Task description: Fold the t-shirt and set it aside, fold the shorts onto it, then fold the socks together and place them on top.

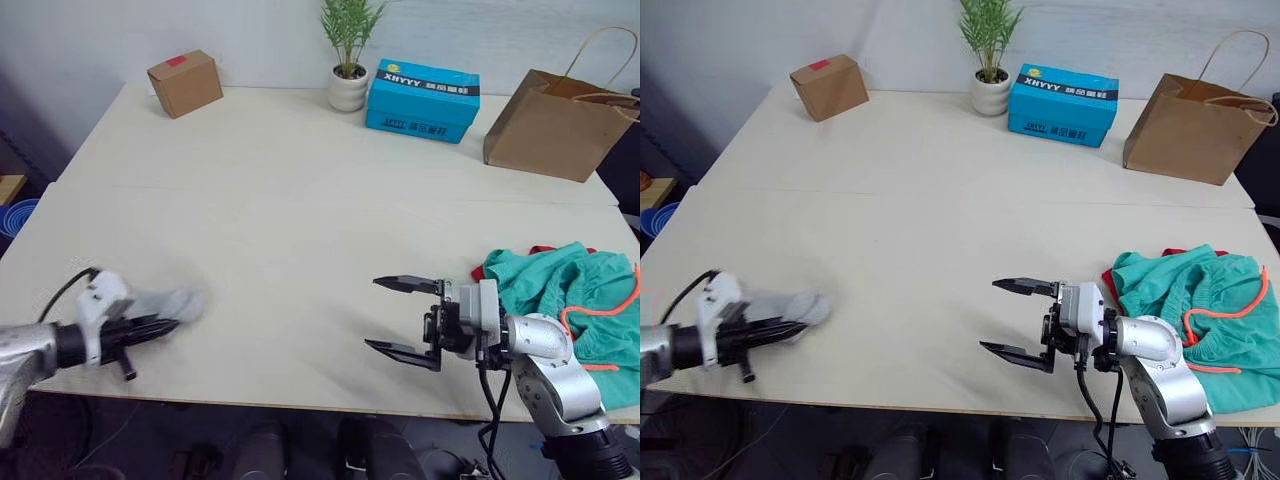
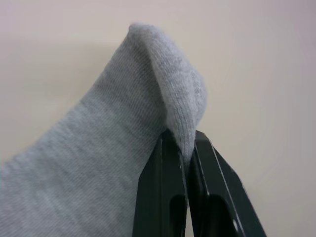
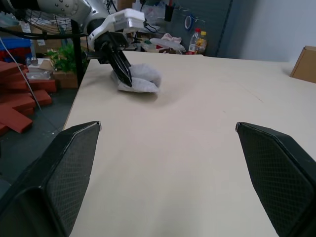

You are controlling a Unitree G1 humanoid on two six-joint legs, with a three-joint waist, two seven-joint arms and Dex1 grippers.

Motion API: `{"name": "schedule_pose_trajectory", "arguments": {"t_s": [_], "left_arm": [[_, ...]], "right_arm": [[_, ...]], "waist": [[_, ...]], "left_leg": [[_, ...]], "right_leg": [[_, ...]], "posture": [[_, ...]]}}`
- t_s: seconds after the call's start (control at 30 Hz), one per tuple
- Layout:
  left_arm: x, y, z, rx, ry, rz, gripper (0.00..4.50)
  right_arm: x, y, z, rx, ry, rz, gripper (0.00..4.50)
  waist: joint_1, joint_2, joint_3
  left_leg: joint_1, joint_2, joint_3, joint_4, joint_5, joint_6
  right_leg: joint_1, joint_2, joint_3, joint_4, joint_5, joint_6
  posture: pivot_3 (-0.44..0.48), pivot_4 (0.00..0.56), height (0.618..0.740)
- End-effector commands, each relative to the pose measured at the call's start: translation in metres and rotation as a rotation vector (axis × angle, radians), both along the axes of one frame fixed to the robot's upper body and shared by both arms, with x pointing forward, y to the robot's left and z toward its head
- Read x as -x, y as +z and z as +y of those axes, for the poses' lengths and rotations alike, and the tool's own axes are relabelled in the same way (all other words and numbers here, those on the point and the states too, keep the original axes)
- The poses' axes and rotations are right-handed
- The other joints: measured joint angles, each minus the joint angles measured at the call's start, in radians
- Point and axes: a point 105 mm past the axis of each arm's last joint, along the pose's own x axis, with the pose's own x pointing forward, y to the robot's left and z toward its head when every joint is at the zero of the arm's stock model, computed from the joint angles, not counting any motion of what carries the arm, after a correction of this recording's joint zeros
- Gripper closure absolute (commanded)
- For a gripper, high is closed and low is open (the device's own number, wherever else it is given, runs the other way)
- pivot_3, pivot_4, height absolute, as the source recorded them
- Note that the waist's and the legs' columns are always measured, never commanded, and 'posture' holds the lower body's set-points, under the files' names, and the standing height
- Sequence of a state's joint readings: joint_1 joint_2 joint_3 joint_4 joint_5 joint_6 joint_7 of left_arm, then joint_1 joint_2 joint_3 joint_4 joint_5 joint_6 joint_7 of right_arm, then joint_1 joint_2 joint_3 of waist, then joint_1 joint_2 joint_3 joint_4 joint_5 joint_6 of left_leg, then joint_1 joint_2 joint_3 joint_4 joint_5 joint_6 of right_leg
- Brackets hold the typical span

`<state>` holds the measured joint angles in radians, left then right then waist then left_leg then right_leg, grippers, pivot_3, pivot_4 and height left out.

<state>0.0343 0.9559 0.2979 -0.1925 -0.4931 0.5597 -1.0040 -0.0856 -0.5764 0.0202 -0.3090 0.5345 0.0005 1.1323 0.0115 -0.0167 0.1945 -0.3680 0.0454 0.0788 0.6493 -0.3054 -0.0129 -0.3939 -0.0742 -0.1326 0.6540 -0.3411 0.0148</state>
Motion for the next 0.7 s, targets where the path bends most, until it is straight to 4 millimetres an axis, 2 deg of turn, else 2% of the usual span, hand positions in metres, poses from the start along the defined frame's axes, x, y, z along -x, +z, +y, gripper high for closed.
{"name": "schedule_pose_trajectory", "arguments": {"t_s": [0.03, 0.13, 0.23, 0.27, 0.37, 0.53, 0.57, 0.6, 0.7], "left_arm": [[-0.009, 0.007, -0.047, 0.086, -0.141, 0.002, 4.44], [-0.02, 0.003, -0.083, 0.113, -0.238, -0.001, 4.44], [-0.026, 0.0, -0.134, 0.158, -0.368, -0.003, 4.44], [-0.027, -0.001, -0.145, 0.159, -0.395, -0.007, 4.44], [-0.033, -0.003, -0.17, 0.152, -0.428, -0.007, 4.44], [-0.031, -0.005, -0.201, 0.191, -0.508, -0.012, 4.44], [-0.032, -0.003, -0.205, 0.204, -0.516, -0.041, 3.99], [-0.032, 0.001, -0.209, 0.22, -0.536, -0.077, 3.81], [-0.03, 0.018, -0.215, 0.284, -0.583, -0.173, 2.86]], "right_arm": [[0.002, 0.011, -0.005, 0.01, -0.019, -0.053, 0.0], [0.003, 0.012, -0.01, 0.022, -0.042, -0.053, 0.0], [0.006, 0.009, -0.019, 0.045, -0.079, -0.039, 0.0], [0.006, 0.008, -0.02, 0.054, -0.088, -0.035, 0.0], [0.008, 0.001, -0.024, 0.103, -0.104, -0.034, 0.0], [0.009, -0.003, -0.029, 0.13, -0.148, -0.025, 0.0], [0.01, -0.004, -0.03, 0.136, -0.153, -0.022, 0.0], [0.01, -0.007, -0.032, 0.15, -0.162, -0.009, 0.0], [0.012, -0.017, -0.037, 0.194, -0.181, 0.059, 0.0]], "waist": [[0.001, 0.0, 0.0], [0.003, 0.0, 0.0], [0.01, -0.001, 0.001], [0.011, -0.001, 0.001], [0.011, -0.002, 0.001], [0.011, -0.002, 0.001], [0.012, -0.002, 0.001], [0.013, -0.002, 0.001], [0.013, -0.002, 0.001]], "left_leg": [[0.0, 0.0, 0.0, 0.0, 0.0, 0.0], [0.0, -0.001, 0.001, 0.001, 0.002, 0.0], [0.0, -0.001, 0.002, 0.001, 0.002, 0.0], [0.0, -0.001, 0.002, 0.002, 0.002, 0.0], [0.0, -0.001, 0.002, 0.003, 0.003, 0.0], [0.001, -0.001, 0.003, 0.002, 0.004, -0.001], [0.001, -0.001, 0.003, 0.002, 0.004, -0.001], [0.0, -0.001, 0.002, 0.003, 0.005, -0.001], [0.0, -0.001, 0.002, 0.003, 0.005, -0.001]], "right_leg": [[0.0, 0.0, 0.0, 0.0, 0.0, 0.0], [0.0, 0.0, 0.0, 0.001, 0.0, 0.001], [0.0, 0.001, 0.001, 0.002, 0.001, 0.001], [0.0, 0.001, 0.001, 0.002, 0.001, 0.002], [0.0, 0.002, 0.003, 0.002, 0.002, 0.002], [0.0, 0.003, 0.004, 0.003, 0.002, 0.002], [0.0, 0.003, 0.003, 0.003, 0.002, 0.002], [0.0, 0.003, 0.003, 0.003, 0.002, 0.002], [0.0, 0.003, 0.004, 0.003, 0.003, 0.002]], "posture": [[0.0, 0.15, 0.74], [0.0, 0.15, 0.74], [0.0, 0.15, 0.74], [0.0, 0.15, 0.74], [0.0, 0.15, 0.74], [0.0, 0.15, 0.74], [0.0, 0.15, 0.74], [0.0, 0.15, 0.74], [0.0, 0.15, 0.74]]}}
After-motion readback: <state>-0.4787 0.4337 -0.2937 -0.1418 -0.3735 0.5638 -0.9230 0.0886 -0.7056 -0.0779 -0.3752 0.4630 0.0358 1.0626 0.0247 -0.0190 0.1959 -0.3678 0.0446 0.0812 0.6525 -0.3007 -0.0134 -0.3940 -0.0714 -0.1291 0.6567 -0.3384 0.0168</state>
